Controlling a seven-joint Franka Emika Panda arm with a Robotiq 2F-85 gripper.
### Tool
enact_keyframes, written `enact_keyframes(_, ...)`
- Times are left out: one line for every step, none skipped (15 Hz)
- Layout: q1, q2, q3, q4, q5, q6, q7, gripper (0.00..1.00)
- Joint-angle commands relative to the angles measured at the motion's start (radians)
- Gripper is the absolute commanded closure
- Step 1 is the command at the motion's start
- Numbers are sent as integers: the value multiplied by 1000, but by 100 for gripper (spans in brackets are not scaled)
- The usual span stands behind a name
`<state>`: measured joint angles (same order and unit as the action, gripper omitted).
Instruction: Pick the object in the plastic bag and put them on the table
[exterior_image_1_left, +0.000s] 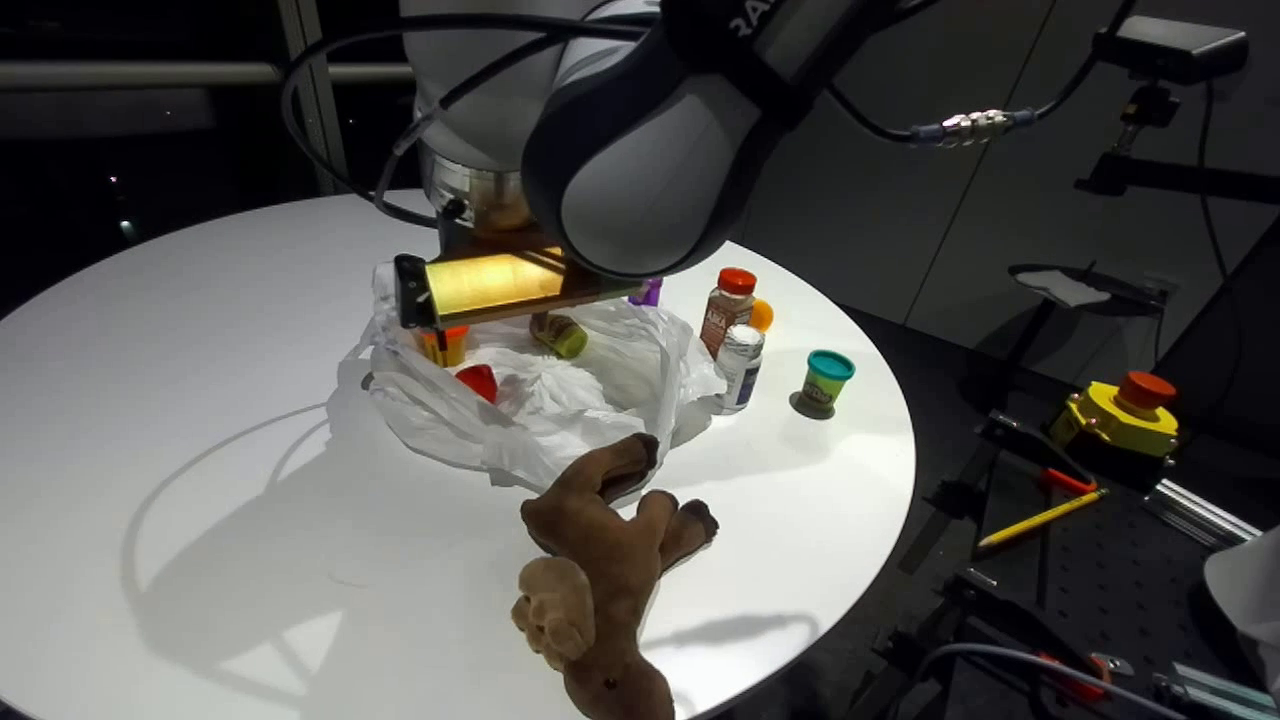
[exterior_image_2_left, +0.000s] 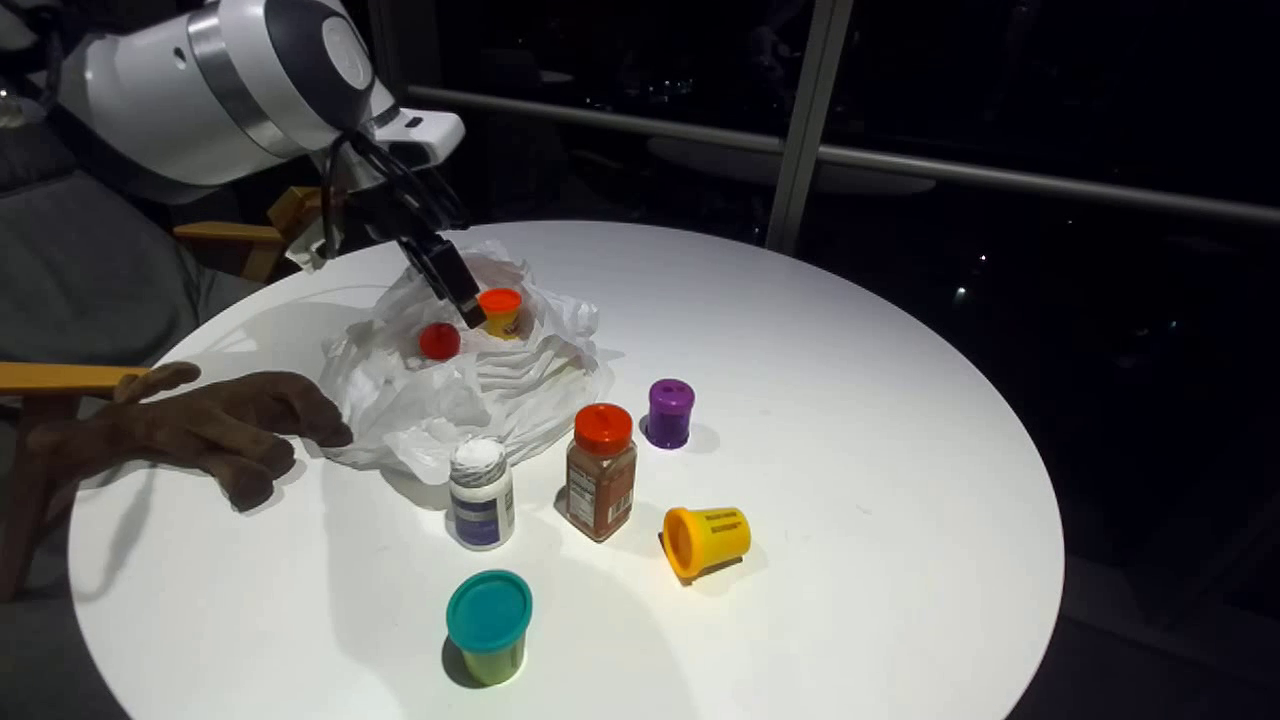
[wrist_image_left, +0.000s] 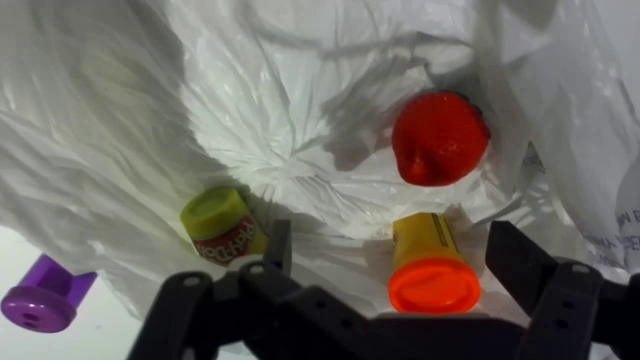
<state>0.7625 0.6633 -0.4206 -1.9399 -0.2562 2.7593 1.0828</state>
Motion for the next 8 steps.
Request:
enact_keyframes(-19,-37,32,-13,-19,-82,30,0)
enact_keyframes(-32,-31,45,-5,-15,-84,32,0)
enact_keyframes(-40,-18,54,4,-11,-65,50,0)
enact_keyframes(-47,-10,58,10,-11,-50,66,0)
enact_keyframes(-53,-5,62,16,-14,-36,82,0)
enact_keyframes(-62,1,69,22,-12,-26,93,0)
enact_keyframes(-68,13,74,29,-10,-11,109,0)
enact_keyframes(-71,22,76,32,-9,3,125,0)
